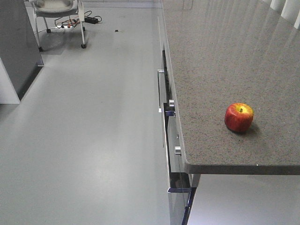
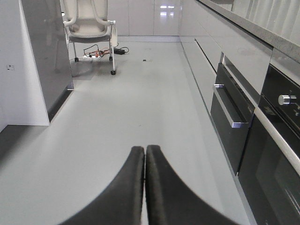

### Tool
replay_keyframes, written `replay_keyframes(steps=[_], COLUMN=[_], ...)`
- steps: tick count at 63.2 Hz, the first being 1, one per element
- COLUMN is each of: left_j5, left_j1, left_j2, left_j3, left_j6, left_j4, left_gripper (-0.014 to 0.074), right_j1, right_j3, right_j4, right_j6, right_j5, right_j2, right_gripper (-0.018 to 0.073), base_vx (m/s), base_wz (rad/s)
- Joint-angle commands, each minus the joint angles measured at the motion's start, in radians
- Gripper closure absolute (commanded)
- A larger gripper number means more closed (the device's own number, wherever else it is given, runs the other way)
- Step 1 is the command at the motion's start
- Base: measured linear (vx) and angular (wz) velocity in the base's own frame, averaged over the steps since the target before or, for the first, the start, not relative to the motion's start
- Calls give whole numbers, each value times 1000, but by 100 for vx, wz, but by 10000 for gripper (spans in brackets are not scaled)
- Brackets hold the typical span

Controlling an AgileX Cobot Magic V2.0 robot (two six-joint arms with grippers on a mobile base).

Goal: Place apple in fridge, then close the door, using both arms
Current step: 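Move the right gripper toward the red-yellow apple on the countertop, then lower the right gripper over the apple and close on it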

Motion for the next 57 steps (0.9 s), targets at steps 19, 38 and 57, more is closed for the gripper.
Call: replay_keyframes(steps=[19,38,57], left_j5=[-83,-83,-83], left_j1=[0,0,0], left_j2=[-17,-17,-17], left_j3=[21,21,21], left_j6=[-1,-1,-1], left_j4=[-1,-1,-1], left_gripper=[603,603,603], right_j1=[-5,-5,-4], right_j3=[-139,-524,-805], right_j4=[-27,-28,177], right_j6=[-21,-101,-322], right_j5=[-71,233,667], right_j2=[23,299,660], right_gripper=[566,566,566], base_vx=[0,0,0], base_wz=[0,0,0])
